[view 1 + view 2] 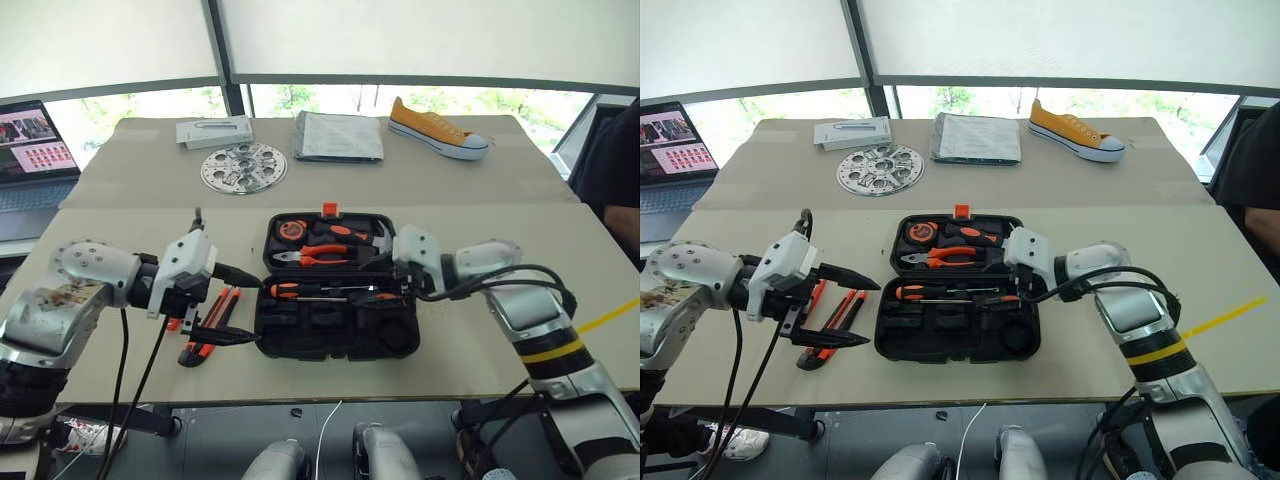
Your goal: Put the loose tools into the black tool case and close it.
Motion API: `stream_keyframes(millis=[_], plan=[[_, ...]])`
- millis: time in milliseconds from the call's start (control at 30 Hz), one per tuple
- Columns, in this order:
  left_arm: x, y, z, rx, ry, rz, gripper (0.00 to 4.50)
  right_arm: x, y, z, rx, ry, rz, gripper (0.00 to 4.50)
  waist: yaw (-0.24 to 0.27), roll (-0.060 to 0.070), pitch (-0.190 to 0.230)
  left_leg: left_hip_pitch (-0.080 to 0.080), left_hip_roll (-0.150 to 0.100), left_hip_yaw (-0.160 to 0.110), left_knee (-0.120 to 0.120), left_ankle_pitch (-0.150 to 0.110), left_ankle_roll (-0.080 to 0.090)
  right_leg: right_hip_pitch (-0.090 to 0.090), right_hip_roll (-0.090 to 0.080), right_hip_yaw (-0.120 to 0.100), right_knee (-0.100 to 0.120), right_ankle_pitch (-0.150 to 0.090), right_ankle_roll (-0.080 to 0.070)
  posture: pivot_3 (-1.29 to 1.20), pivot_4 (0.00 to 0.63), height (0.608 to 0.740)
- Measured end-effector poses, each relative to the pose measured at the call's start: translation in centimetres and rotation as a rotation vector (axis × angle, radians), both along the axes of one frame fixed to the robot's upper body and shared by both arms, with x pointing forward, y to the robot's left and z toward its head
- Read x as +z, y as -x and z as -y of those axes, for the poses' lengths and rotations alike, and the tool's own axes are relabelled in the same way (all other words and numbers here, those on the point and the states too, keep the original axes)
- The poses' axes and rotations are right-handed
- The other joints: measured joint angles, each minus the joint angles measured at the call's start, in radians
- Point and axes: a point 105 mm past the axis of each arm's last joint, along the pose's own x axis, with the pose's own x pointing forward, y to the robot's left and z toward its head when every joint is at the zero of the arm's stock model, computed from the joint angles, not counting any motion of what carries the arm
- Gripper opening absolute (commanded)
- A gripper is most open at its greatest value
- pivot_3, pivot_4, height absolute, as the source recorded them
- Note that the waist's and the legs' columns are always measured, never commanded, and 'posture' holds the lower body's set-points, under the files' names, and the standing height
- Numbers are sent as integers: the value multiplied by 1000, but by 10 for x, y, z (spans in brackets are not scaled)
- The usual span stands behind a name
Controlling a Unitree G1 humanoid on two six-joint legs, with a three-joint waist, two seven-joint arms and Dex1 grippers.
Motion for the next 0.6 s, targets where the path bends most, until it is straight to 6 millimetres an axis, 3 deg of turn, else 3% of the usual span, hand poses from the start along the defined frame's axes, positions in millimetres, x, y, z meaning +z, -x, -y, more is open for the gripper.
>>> stream_keyframes(millis=[233,600], plan=[[1,-1,0,-4,3,12,4500,-11,3,-4,1,1,-29,32,-3,0,0,0,0,0,0,0,0,0,0,0,0,0,0,0,150,740],[-3,-2,2,-9,-2,10,4500,-24,-7,-8,-27,118,22,32,-6,-1,-1,1,0,0,0,0,0,1,0,0,0,0,0,0,150,740]])
